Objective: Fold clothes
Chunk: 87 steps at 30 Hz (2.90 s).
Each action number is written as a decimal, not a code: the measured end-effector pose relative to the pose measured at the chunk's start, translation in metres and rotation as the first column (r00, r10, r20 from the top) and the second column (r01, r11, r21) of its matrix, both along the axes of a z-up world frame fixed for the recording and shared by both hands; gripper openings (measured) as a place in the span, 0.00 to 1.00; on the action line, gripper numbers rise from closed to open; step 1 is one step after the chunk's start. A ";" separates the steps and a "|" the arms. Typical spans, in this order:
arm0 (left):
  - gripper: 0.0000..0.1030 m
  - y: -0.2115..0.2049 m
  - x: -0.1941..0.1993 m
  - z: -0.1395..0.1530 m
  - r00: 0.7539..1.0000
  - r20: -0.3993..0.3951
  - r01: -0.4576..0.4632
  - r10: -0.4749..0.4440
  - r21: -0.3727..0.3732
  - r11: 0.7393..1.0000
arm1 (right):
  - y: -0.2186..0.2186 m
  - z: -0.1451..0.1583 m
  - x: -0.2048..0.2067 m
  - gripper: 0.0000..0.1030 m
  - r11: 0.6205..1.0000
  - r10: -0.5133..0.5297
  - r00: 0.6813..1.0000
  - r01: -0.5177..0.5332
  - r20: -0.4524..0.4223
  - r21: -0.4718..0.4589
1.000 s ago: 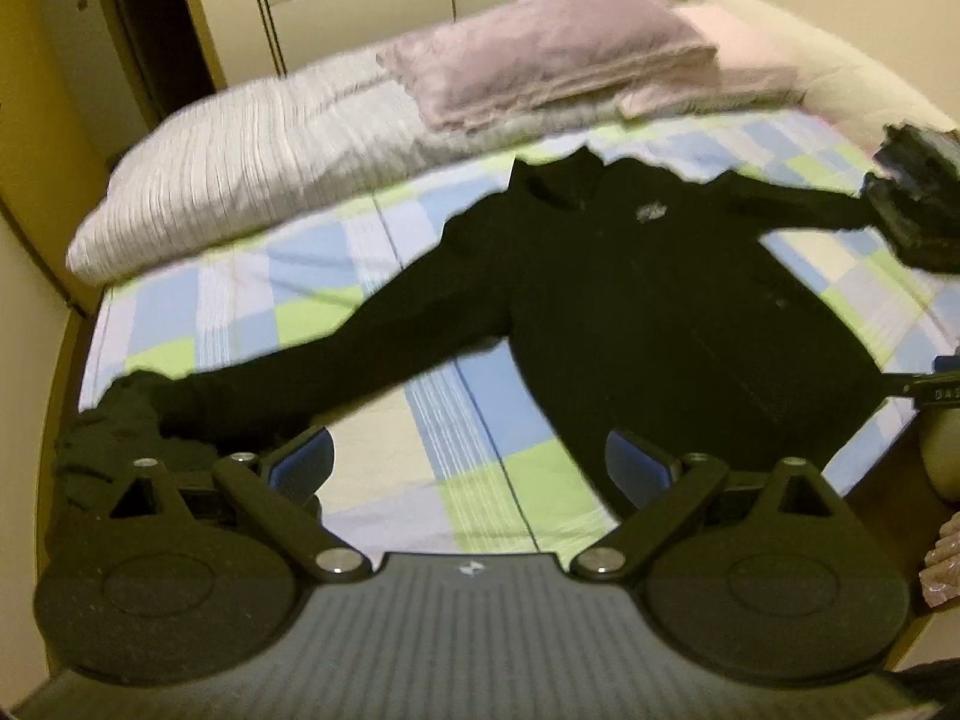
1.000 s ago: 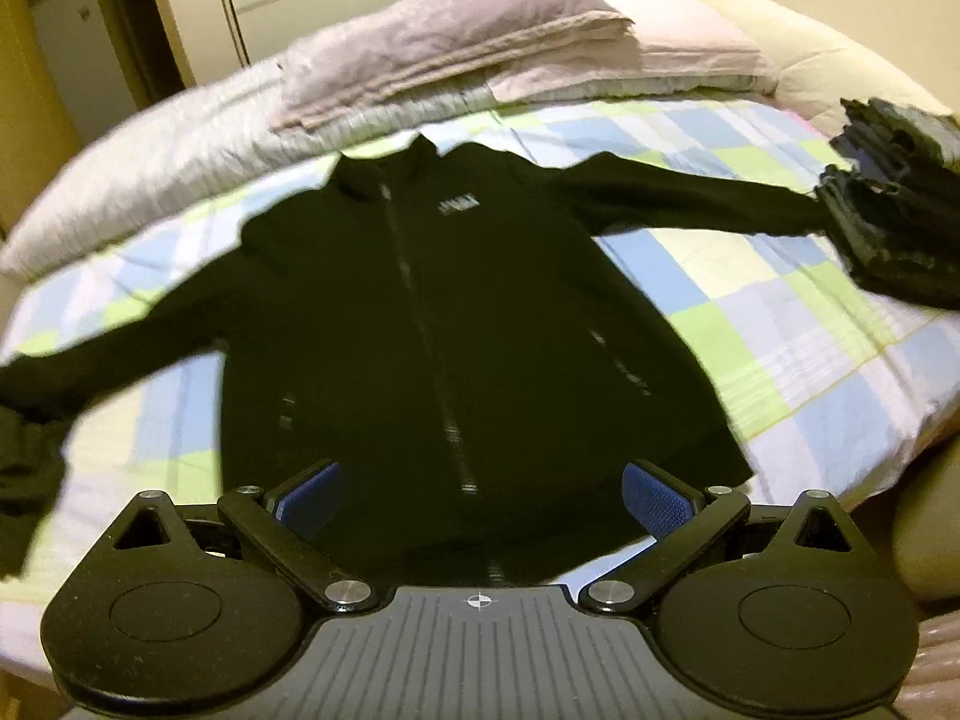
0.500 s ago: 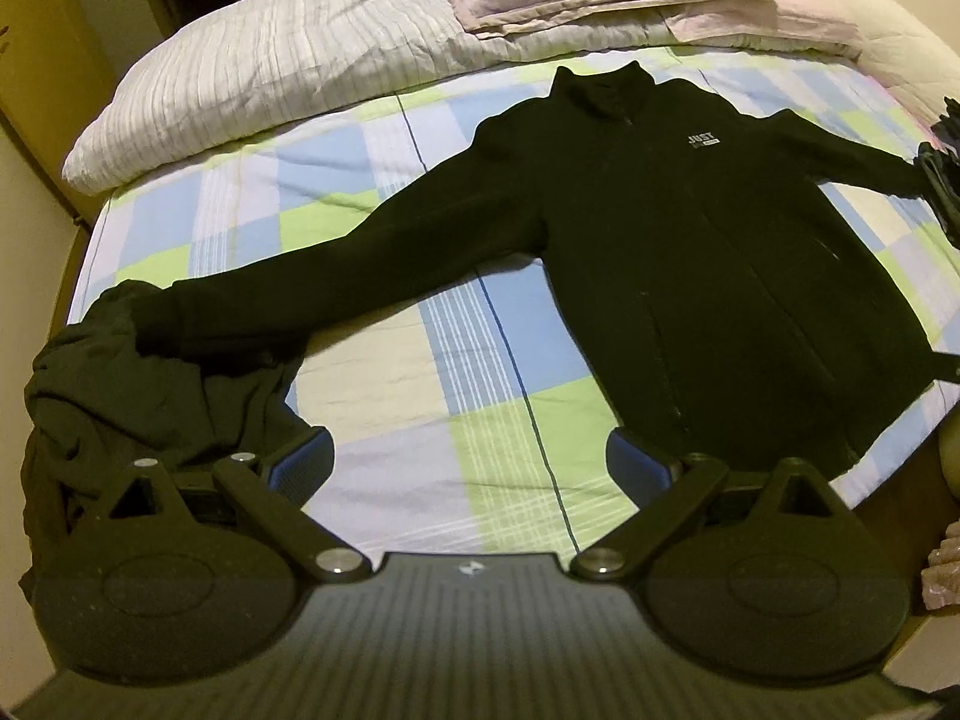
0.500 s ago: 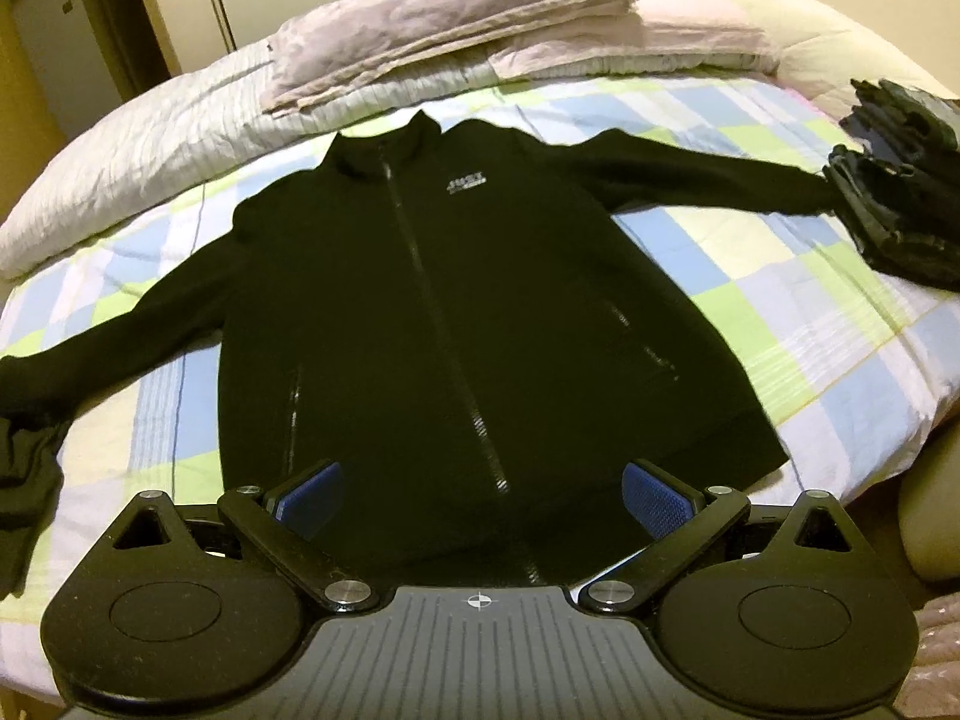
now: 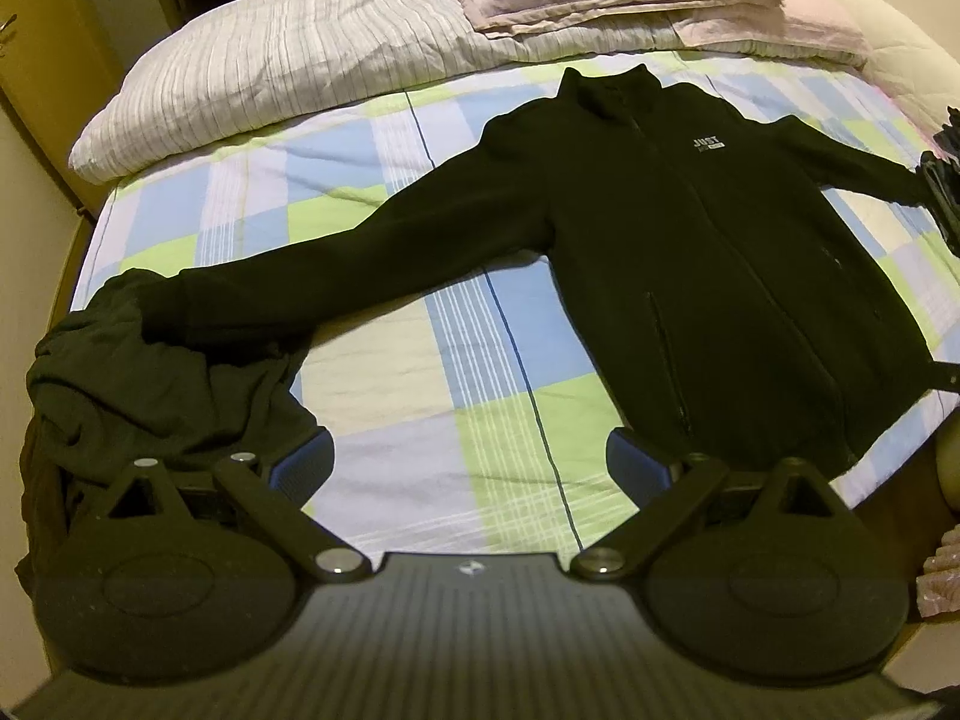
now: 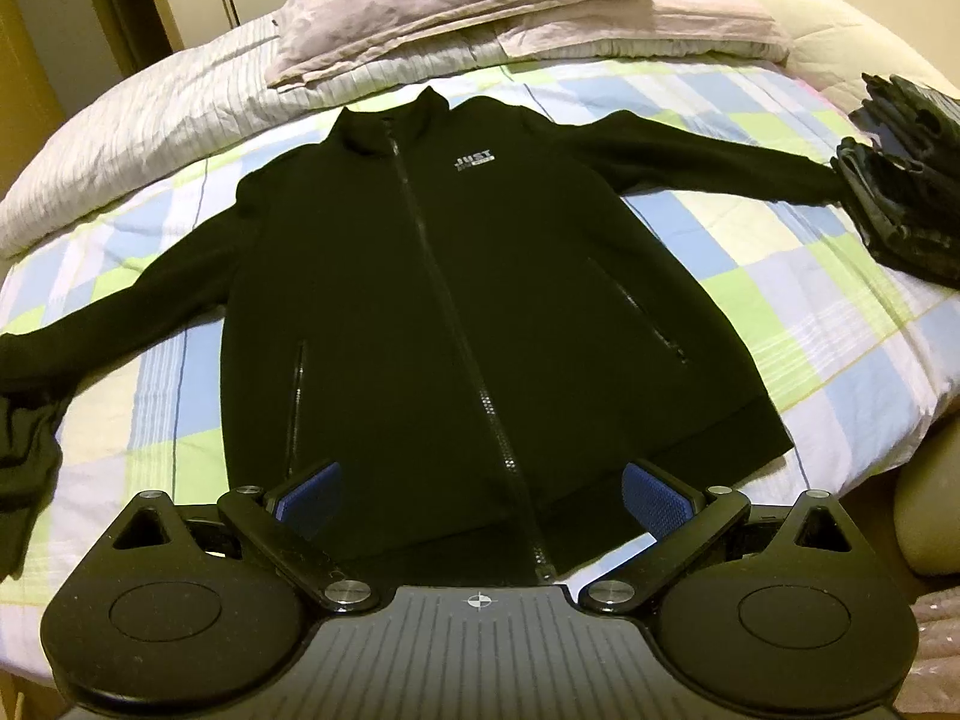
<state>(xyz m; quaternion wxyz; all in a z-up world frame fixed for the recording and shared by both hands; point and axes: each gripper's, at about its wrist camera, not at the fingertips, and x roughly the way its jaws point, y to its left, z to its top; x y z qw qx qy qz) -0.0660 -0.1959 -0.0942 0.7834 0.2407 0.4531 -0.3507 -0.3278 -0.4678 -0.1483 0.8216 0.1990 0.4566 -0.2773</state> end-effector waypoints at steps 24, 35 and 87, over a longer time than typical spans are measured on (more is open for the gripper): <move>0.93 0.063 0.052 -0.001 0.973 0.105 -0.215 0.207 0.062 0.975 | 0.046 -0.012 0.098 0.99 0.919 0.389 0.921 -0.388 0.003 -0.074; 0.93 0.131 0.143 0.001 0.942 0.169 -0.299 0.291 0.019 0.954 | 0.196 -0.014 0.251 0.99 0.612 0.787 0.615 -0.770 0.044 -0.182; 0.93 -0.189 0.092 -0.074 0.993 0.073 0.086 -0.092 0.090 0.992 | -0.254 -0.129 0.273 0.10 0.988 0.127 0.933 -0.147 0.336 0.036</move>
